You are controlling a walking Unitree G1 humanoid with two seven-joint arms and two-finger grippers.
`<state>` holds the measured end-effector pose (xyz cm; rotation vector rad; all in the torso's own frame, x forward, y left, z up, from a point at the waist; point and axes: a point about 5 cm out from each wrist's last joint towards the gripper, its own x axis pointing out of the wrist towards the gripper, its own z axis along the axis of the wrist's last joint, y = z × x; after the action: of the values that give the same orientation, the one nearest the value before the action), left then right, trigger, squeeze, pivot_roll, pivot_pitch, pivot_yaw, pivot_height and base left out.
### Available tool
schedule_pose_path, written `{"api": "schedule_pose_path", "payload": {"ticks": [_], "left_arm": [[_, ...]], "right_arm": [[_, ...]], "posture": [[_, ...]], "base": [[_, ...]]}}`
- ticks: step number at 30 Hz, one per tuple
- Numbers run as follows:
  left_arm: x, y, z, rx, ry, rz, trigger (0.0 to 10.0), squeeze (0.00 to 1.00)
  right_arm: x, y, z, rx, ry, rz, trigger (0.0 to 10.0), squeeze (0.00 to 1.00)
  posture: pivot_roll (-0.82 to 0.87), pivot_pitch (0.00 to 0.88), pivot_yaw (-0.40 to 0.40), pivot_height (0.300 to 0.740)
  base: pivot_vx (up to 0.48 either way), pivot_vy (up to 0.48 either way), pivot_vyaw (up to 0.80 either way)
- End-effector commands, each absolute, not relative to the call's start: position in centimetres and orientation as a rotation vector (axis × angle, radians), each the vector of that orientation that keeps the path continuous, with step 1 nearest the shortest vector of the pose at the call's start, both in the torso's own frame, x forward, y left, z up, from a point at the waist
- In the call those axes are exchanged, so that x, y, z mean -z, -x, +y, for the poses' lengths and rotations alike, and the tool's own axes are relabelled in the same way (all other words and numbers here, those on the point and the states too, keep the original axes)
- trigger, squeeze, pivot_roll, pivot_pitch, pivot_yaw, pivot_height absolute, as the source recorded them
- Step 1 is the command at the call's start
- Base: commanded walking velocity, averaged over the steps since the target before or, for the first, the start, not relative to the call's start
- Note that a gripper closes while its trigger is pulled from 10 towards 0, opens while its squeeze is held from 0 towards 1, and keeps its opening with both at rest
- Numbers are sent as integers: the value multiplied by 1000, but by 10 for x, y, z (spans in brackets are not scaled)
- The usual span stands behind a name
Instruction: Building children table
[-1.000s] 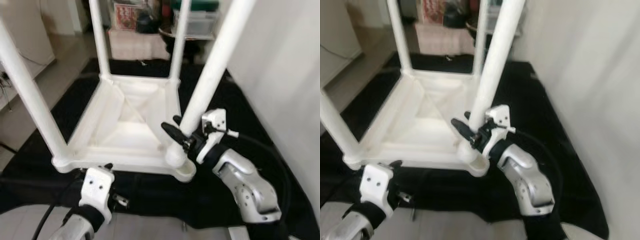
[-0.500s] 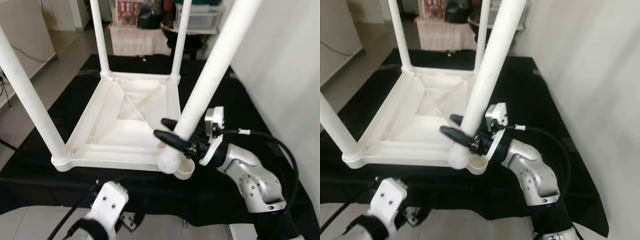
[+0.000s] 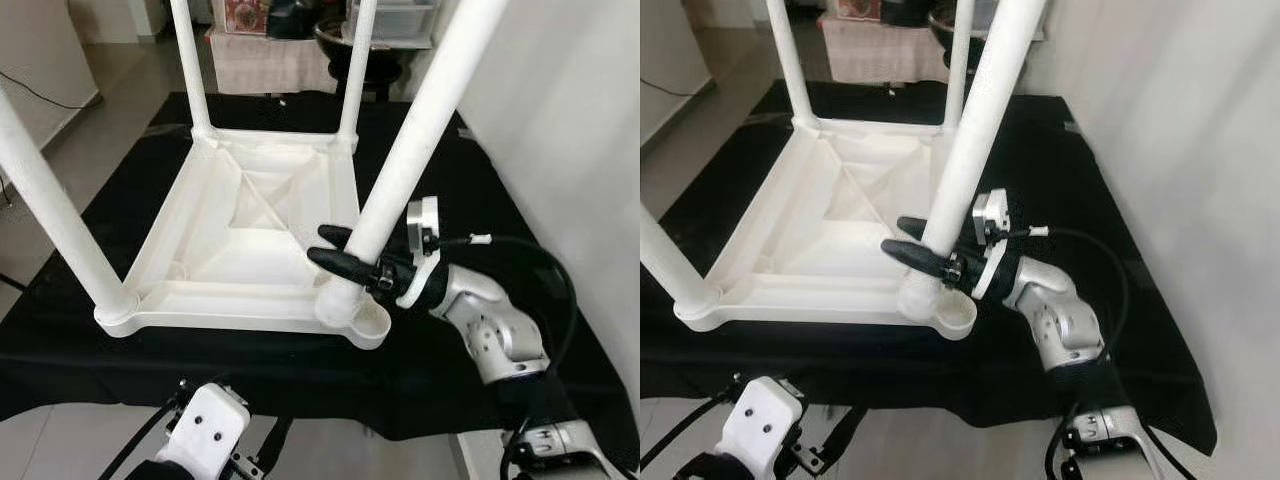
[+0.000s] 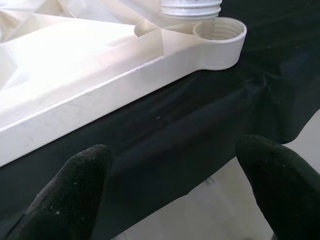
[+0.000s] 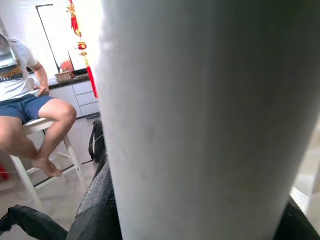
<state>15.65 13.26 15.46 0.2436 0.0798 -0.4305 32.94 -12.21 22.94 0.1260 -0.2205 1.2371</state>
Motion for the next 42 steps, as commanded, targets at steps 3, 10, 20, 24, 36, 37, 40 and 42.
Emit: {"api": "schedule_pose_path", "payload": {"ticks": [3, 10, 20, 24, 36, 37, 40, 42], "left_arm": [[-157, -143, 130, 481, -227, 93, 10000, 0], [-161, -133, 126, 560, -202, 83, 10000, 0], [-163, -130, 124, 606, -172, 78, 10000, 0], [-164, -129, 124, 619, -162, 76, 10000, 0], [-165, -128, 121, 649, -148, 65, 10000, 0], [-165, -128, 121, 650, -148, 63, 10000, 0], [-165, -128, 120, 650, -149, 62, 10000, 0], [-165, -128, 120, 649, -149, 62, 10000, 0]], "right_arm": [[-238, -326, -145, -1261, -88, -256, 10000, 0], [-237, -318, -155, -1386, 35, -233, 10000, 0], [-241, -320, -154, -1409, 117, -241, 10000, 0], [-241, -317, -147, -1442, 157, -240, 10000, 0], [-234, -319, -139, -1534, 303, -144, 10000, 0], [-233, -323, -139, -1527, 323, -120, 10000, 0], [-233, -328, -138, -1514, 339, -100, 10000, 0], [-235, -333, -137, -1492, 341, -92, 10000, 0]], "posture": [[79, 283, -50, 740], [85, 324, -26, 740], [90, 344, -18, 740], [90, 354, -18, 740], [81, 363, -33, 740], [79, 363, -37, 740], [79, 363, -37, 740], [77, 363, -39, 740]], "base": [[0, 0, 0], [0, 0, 0], [0, 0, 0], [0, 0, 0], [0, 0, 0], [0, 0, 0], [0, 0, 0], [0, 0, 0]]}}
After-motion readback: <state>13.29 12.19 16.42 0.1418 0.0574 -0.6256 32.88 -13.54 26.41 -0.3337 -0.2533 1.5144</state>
